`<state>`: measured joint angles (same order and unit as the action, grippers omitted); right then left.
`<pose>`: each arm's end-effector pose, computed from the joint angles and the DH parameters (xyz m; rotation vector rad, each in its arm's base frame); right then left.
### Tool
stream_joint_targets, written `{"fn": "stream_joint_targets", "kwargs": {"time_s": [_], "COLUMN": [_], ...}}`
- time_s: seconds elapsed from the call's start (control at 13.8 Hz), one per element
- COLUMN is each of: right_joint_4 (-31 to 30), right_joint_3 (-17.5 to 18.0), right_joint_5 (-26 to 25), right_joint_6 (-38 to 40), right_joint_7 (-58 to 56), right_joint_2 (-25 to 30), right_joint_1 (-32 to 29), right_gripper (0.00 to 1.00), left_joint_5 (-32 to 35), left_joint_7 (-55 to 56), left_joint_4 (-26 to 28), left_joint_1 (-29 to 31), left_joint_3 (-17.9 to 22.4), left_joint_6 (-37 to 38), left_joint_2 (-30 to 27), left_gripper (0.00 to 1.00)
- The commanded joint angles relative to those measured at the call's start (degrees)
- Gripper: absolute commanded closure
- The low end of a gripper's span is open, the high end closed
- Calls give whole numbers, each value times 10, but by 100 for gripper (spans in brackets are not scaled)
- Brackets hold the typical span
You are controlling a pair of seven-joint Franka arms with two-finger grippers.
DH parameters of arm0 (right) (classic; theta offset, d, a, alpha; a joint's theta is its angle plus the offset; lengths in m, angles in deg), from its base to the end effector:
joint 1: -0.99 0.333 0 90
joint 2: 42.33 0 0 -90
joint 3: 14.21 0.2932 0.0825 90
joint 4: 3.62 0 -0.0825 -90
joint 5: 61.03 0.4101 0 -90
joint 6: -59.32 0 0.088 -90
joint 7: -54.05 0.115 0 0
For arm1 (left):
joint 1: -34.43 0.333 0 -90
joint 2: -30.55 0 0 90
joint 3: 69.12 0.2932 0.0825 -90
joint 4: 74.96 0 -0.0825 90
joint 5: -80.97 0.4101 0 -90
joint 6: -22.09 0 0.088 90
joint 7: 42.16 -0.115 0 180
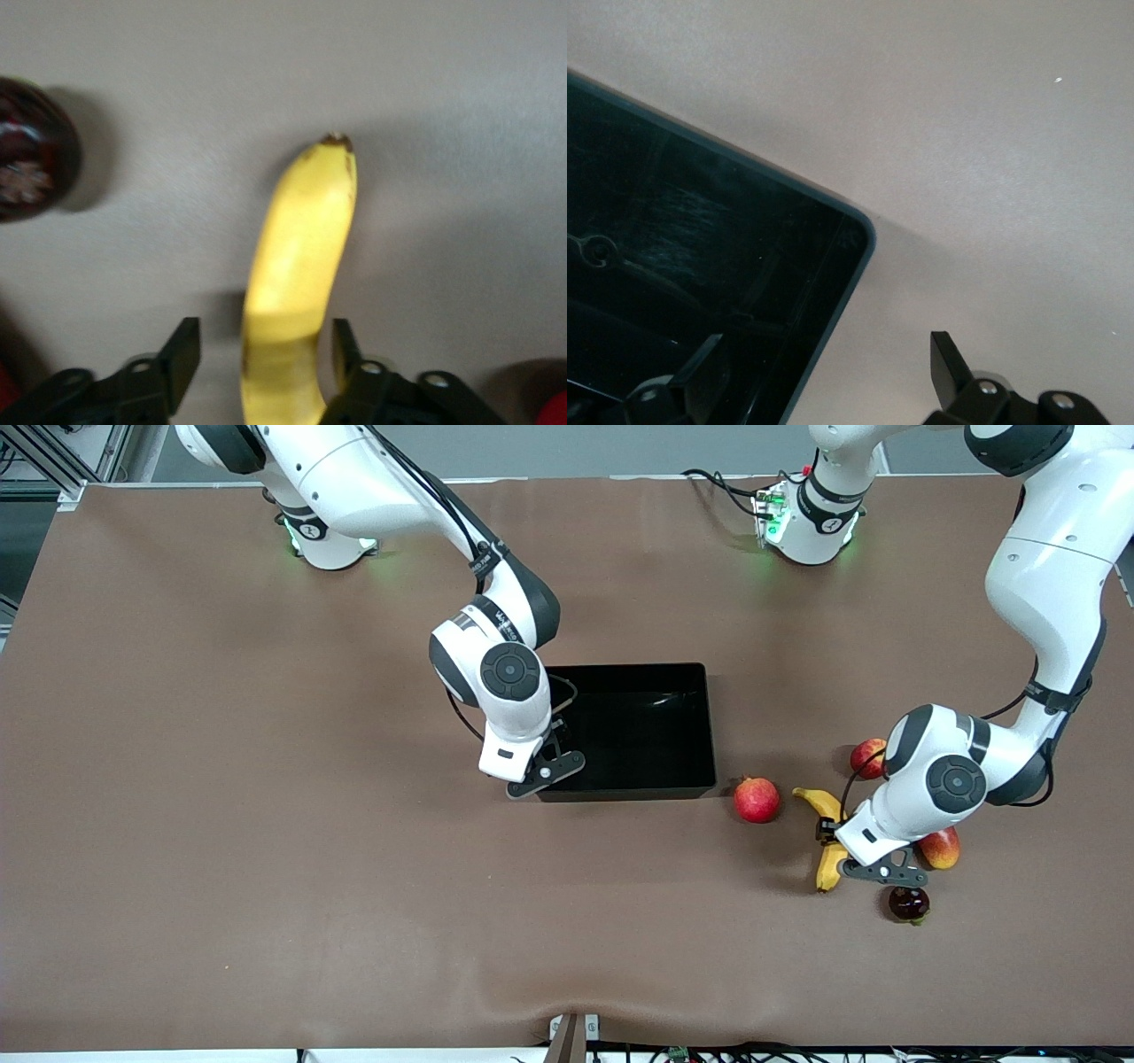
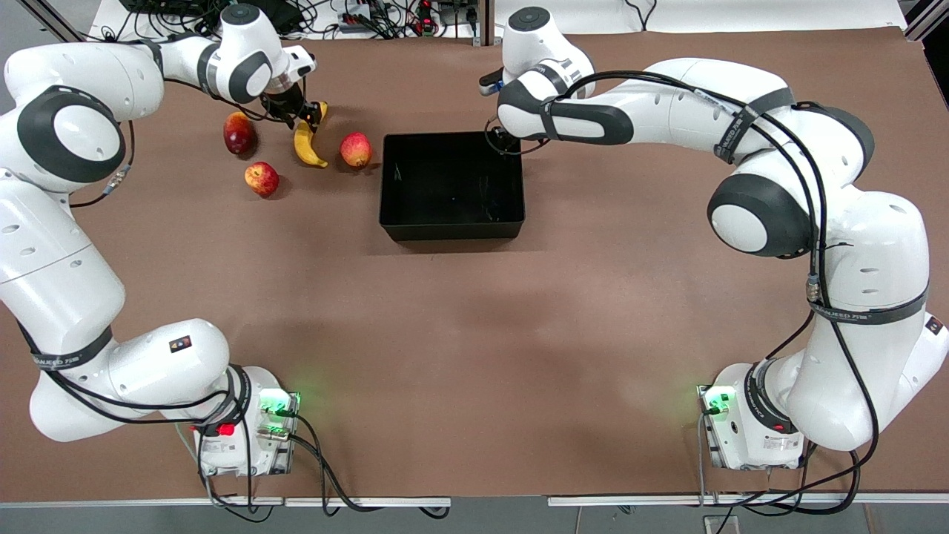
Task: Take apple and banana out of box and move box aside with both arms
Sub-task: 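Place the banana by the apples while the right gripper grips the box, then raise the left gripper away while the right gripper holds the box rim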
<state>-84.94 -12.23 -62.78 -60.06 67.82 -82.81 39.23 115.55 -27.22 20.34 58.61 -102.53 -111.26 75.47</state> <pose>0.5597 0.4659 0.2381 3.0333 0.7253 -0.0554 0.6855 -0.0659 0.1673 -3.0980 0.2630 -0.0916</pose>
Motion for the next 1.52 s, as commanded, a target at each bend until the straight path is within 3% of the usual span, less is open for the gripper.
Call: {"fn": "stream_joint_targets", "kwargs": {"time_s": [0.0,0.36,0.72,0.94,1.45], "right_joint_4": [-5,-6,-10,-19,-27], "right_joint_3": [-2,-2,-2,-2,-2], "right_joint_5": [-4,-3,-3,-3,-1], "right_joint_6": [3,3,3,1,-21], "right_joint_7": [14,17,65,176,186], "right_joint_2": [-6,-6,-6,-5,-5], "right_joint_1": [12,10,10,17,2], "right_gripper": [0,0,0,0,0], "left_joint_5": [3,-28,-133,-187,-283], "left_joint_7": [6,-9,-9,-10,-19], "left_joint_4": [4,-14,-93,-97,-97], "left_joint_1": [9,8,8,10,8], "left_joint_3": [-5,-12,-42,-40,-26], "left_joint_6": [26,118,299,351,433], "left_joint_2": [-60,-191,-279,-350,-435], "left_gripper": [0,0,0,0,0]}}
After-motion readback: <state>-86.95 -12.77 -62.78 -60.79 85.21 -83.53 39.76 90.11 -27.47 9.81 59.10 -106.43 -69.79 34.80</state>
